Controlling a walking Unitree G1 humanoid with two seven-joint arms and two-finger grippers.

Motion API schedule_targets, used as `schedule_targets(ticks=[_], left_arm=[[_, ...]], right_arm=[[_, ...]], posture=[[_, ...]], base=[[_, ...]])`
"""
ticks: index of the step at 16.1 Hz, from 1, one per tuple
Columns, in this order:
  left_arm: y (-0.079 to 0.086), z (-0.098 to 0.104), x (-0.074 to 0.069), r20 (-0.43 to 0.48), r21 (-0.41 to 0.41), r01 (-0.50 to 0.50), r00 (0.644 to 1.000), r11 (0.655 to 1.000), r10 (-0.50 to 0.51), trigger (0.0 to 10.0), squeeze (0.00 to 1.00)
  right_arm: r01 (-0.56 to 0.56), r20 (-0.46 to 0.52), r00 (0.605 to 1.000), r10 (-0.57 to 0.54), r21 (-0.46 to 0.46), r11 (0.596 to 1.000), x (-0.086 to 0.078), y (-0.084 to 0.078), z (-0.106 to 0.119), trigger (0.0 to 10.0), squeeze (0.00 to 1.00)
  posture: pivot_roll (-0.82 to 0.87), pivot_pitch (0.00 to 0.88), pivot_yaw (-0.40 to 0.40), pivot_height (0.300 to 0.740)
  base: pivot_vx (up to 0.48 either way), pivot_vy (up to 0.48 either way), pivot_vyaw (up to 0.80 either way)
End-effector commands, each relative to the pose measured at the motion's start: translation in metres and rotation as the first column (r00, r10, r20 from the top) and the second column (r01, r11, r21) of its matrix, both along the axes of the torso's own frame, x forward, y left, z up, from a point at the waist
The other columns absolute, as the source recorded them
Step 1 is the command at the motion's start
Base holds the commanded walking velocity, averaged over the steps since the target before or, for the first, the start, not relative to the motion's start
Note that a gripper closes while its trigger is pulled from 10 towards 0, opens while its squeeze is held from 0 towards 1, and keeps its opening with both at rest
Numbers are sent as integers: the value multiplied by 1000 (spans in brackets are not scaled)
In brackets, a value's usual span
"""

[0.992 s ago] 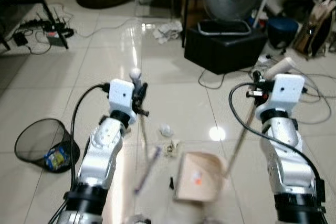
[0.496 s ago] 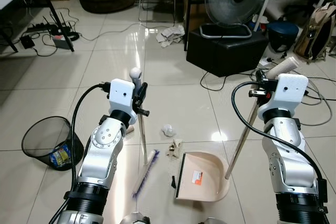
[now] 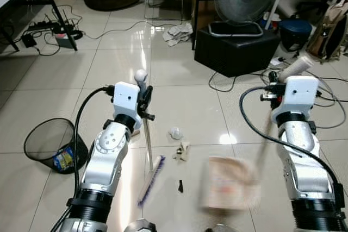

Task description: Sweep floor

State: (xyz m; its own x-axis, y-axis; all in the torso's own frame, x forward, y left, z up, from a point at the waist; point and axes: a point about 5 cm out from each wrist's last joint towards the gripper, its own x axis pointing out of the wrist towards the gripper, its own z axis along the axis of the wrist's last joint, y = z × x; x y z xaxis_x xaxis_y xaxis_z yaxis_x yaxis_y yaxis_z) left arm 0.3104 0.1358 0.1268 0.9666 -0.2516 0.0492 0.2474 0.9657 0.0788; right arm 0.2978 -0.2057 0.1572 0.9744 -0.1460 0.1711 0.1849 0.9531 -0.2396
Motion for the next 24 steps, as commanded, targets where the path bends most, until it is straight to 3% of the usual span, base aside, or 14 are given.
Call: schedule_targets(ticks=[1, 5, 11, 17, 20, 22, 24], left_arm=[[3, 3, 2, 15, 4, -23, 1000, 1000, 23, 10000, 0], [13, 3, 10, 58, 51, -77, 996, 996, 74, 10000, 0], [16, 6, 20, 115, 50, -54, 992, 997, 48, 10000, 0], [23, 30, 30, 237, 17, -60, 970, 998, 54, 10000, 0], [14, 38, 32, 267, 18, -19, 964, 1000, 13, 10000, 0], [3, 36, 38, 246, 31, 18, 969, 999, -26, 10000, 0], [-1, 37, 39, 248, 29, 29, 968, 999, -35, 10000, 0]], right_arm=[[-10, 38, 999, 10, -10, 1000, 2, 0, 7, 10000, 0], [7, 32, 999, -8, 13, 1000, 12, -11, 0, 10000, 0], [-3, 131, 991, 13, -74, 997, 21, -18, 2, 10000, 0], [-55, 229, 969, 95, -172, 983, 25, -2, -4, 10000, 0], [-73, 241, 964, 113, -172, 982, 30, 10, -8, 10000, 0], [-105, 239, 960, 146, -176, 979, 35, 29, -14, 10000, 0], [-115, 241, 958, 157, -180, 977, 37, 34, -15, 10000, 0]], posture=[[-33, 55, 27, 740], [-16, 122, 36, 740], [43, 299, 65, 740], [145, 410, 118, 740], [182, 398, 140, 740], [195, 418, 146, 740], [198, 421, 147, 740]], base=[[0, 0, 0], [0, 0, 0], [0, 0, 0], [0, 0, 0], [0, 0, 0], [0, 0, 0], [0, 0, 0]])
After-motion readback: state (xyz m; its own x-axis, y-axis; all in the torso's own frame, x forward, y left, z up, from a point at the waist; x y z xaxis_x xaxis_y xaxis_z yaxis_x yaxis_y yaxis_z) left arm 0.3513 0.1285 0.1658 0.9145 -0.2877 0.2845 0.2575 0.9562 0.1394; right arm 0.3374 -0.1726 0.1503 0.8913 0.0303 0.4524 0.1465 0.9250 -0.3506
